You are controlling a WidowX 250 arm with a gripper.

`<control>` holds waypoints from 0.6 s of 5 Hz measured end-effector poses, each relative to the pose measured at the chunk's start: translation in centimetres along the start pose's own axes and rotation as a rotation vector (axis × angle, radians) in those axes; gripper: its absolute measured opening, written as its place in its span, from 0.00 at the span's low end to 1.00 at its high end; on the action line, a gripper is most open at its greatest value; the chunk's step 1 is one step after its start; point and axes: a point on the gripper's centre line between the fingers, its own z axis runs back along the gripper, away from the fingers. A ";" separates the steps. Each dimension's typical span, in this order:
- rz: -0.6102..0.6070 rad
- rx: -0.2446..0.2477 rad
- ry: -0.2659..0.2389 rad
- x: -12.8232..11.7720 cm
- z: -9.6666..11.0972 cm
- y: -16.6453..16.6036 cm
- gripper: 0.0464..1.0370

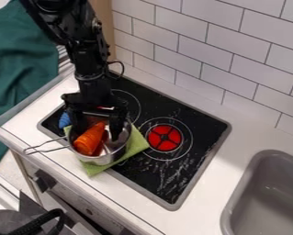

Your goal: Move the orange item from the silver pot to the right side of the stove

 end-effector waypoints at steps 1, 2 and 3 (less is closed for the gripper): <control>0.008 -0.011 0.016 -0.1 -0.8 -0.3 0.91; -0.004 -0.013 0.034 -0.2 -1.4 -0.8 0.62; -0.012 -0.012 0.033 -0.1 -1.5 -1.4 0.43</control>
